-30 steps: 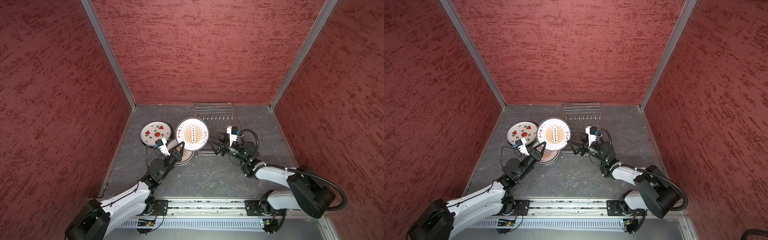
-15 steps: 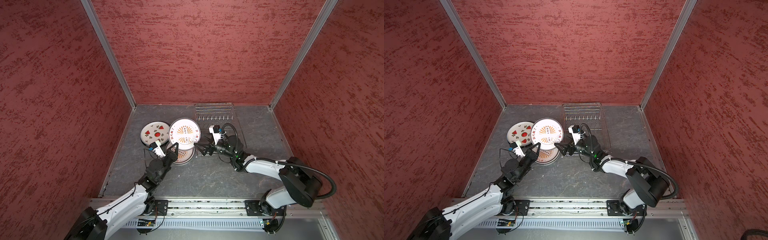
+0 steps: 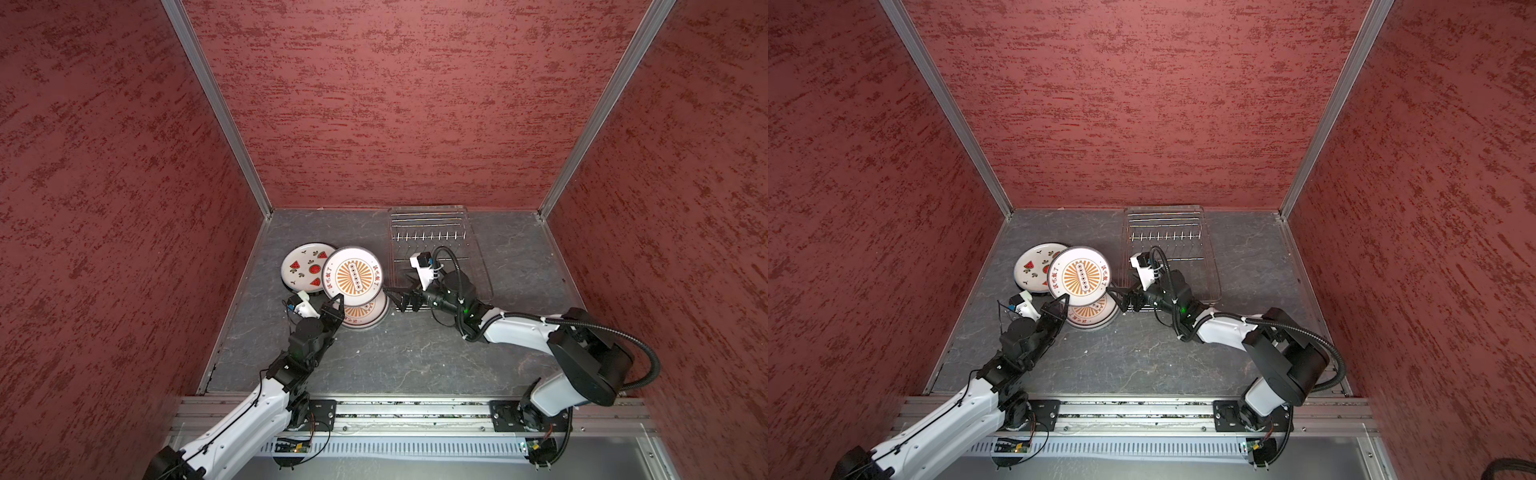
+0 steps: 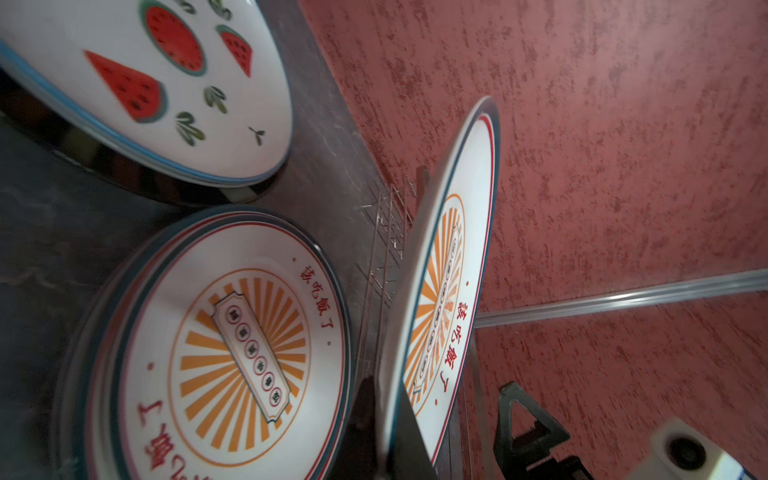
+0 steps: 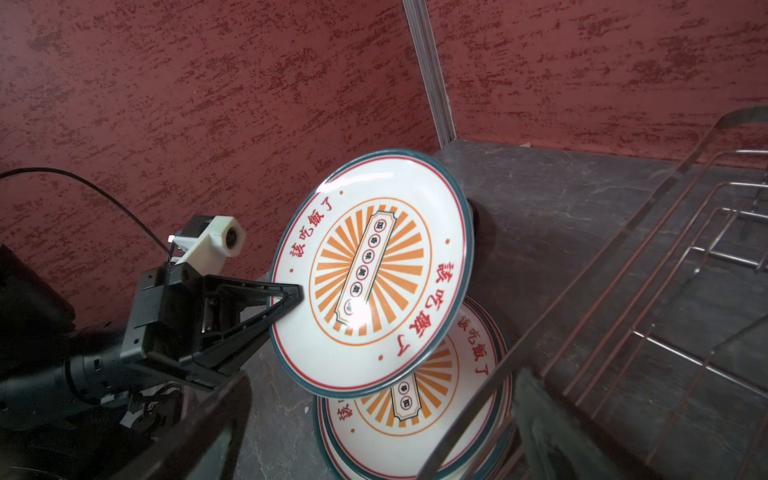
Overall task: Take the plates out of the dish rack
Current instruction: 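Move the sunburst plate with the left gripper over the stack while the right withdraws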
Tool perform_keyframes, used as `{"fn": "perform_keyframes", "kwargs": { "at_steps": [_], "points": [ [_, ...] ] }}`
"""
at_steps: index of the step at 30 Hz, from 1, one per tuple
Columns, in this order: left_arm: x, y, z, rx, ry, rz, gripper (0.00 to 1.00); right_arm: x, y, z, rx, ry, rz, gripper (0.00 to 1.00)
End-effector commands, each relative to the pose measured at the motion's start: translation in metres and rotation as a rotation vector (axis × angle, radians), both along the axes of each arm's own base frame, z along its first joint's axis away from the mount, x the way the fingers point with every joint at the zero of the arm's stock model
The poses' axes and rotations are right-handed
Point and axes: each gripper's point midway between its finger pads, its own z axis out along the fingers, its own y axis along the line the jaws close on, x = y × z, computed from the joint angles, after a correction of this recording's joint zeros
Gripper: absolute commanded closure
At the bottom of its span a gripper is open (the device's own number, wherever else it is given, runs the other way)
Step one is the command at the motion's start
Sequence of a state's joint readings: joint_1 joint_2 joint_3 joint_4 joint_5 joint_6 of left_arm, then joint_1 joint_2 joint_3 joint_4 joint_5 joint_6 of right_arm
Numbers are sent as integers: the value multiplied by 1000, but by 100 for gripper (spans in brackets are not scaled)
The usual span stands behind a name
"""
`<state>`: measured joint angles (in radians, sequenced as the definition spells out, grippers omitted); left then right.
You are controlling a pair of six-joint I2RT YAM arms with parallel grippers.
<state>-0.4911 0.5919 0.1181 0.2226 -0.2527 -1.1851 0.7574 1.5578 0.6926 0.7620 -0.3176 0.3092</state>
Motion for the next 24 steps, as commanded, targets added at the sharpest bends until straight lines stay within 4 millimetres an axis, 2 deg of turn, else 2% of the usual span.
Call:
{"fn": "perform_keyframes", "kwargs": {
  "at_steps": [1,7,11,24],
  "points": [
    [-5,3,-2,-40,113,17,100,2,7,12,9,-39,2,1],
    [-8,-4,-20,-18,295,-3,100,8,12,4,-35,-30,-27,2],
    [-4,-12,-28,-24,336,-32,100,5,14,5,-31,-32,-17,2],
    [-1,-12,-52,-63,440,3,100,6,20,-6,-76,-31,-4,1]
  ]
}}
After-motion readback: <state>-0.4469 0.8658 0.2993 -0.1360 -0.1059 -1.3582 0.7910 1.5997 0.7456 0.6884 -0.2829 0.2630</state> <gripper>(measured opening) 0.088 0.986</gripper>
